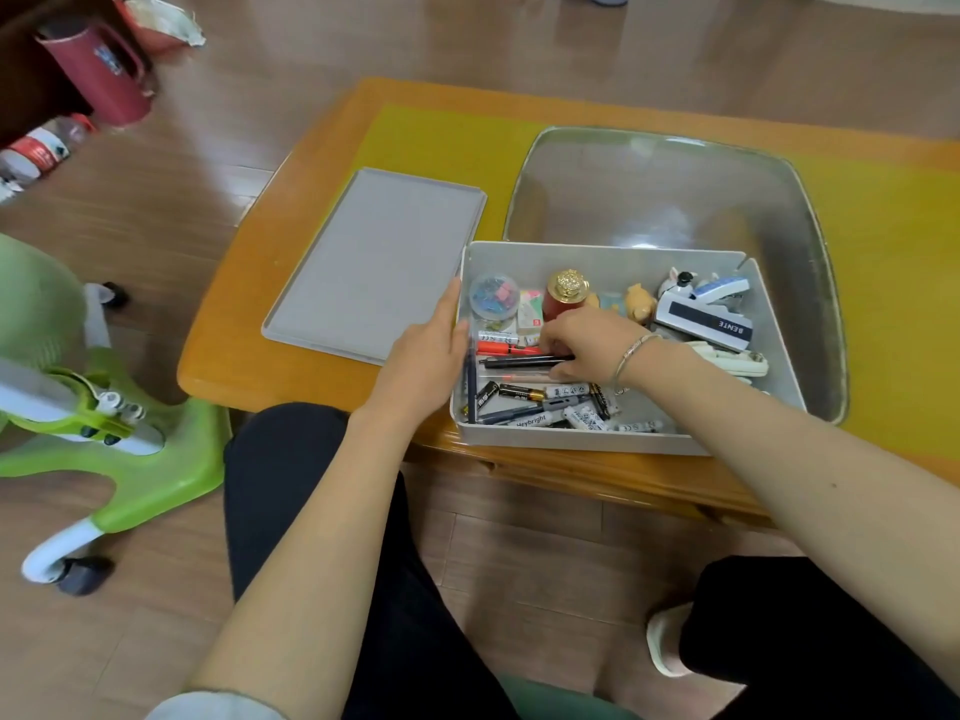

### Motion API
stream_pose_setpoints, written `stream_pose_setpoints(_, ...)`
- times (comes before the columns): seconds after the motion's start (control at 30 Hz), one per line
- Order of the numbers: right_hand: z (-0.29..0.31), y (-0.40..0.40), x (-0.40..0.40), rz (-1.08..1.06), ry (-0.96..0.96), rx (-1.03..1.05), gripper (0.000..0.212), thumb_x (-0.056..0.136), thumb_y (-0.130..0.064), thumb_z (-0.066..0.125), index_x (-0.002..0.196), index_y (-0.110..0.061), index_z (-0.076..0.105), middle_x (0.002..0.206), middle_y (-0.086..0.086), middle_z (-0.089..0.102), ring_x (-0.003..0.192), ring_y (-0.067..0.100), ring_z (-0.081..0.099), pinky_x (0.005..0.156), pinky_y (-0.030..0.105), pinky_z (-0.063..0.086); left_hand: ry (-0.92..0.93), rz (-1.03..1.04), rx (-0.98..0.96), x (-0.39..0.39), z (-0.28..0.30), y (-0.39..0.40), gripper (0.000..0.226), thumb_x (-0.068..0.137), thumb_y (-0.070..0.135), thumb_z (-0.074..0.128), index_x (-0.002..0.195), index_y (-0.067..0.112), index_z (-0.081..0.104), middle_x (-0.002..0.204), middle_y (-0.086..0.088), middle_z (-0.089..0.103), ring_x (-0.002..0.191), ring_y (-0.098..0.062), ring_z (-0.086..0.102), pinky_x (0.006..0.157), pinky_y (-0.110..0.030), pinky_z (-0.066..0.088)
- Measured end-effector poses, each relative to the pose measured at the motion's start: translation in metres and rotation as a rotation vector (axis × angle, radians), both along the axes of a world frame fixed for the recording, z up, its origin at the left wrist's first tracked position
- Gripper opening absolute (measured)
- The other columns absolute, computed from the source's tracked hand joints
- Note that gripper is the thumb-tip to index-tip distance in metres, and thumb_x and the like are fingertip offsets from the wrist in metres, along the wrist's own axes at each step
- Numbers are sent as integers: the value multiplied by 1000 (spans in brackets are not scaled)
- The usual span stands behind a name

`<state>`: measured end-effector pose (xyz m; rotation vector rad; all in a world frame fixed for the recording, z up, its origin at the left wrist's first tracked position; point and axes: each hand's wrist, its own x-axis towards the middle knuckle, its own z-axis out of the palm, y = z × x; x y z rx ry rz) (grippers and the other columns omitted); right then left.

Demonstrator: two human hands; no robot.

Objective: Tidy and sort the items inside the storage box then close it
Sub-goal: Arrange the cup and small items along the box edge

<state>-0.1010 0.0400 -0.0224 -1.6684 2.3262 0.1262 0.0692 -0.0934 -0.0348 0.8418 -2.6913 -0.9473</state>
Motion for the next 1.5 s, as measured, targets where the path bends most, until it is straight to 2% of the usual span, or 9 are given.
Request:
stream_pose_setpoints(0.1,-2,-4,-1,-14,39,11,22,81,-26,64,100,-15,61,99,4,57,90,22,56,66,28,37,-20,4,-3,0,1,0,54,104,36,27,153,32,4,93,-5,66,75,-13,59,61,-30,47)
stream_pose_setpoints(0.37,1,-4,0,-72,94,75,25,77,-32,65,97,-18,61,93,2,61,84,22,57,66,31,48,-20,25,12,0,0,1,53,105,35,24,153,34,3,94,-8,67,78,-18,61,63,-34,49)
stream_pose_setpoints(0.6,13,4,3,-60,44,-87,17,87,-31,58,92,-15,63,85,6,63,83,25,60,68,34,50,2,36,5,-1,-1,2,53,105,35,24,154,33,5,88,0,64,72,-10,58,53,-22,44)
stream_pose_setpoints(0.7,26,16,2,-114,55,-204,24,88,-37,60,93,-15,65,79,7,64,74,27,59,61,29,41,10,40,23,-1,-1,2,52,105,34,25,154,32,6,90,-2,66,73,-10,59,57,-28,48)
stream_pose_setpoints(0.83,39,52,-9,-365,30,-390,31,86,-41,62,75,-12,62,63,7,58,60,24,49,56,29,35,14,46,20,-1,-1,4,52,105,34,26,154,32,8,85,0,63,70,-9,58,53,-27,46)
stream_pose_setpoints(0.97,46,98,-31,-674,95,-521,28,84,-37,63,70,-12,61,61,7,57,59,25,50,54,29,33,3,69,22,-2,1,7,52,105,33,26,154,31,9,89,-5,64,75,-15,60,63,-38,52)
stream_pose_setpoints(1.1,43,139,-49,-870,129,-521,31,82,-31,65,64,-7,59,55,7,52,56,26,46,48,26,26,4,86,14,-6,-1,13,52,104,31,27,154,29,10,83,-6,62,67,-12,53,55,-31,39)
stream_pose_setpoints(1.3,31,154,-50,-967,60,-417,30,78,-32,71,97,-10,63,89,10,65,85,31,59,72,39,51,2,105,-7,-12,-1,25,53,104,29,26,154,28,9,80,-4,56,64,-9,47,58,-32,36)
stream_pose_setpoints(1.5,31,151,-50,-981,156,-377,47,79,-38,69,117,-12,55,118,14,50,100,34,55,71,36,42,11,128,-46,-14,-3,32,53,104,30,27,154,27,8,71,6,50,61,-8,48,46,-21,29)
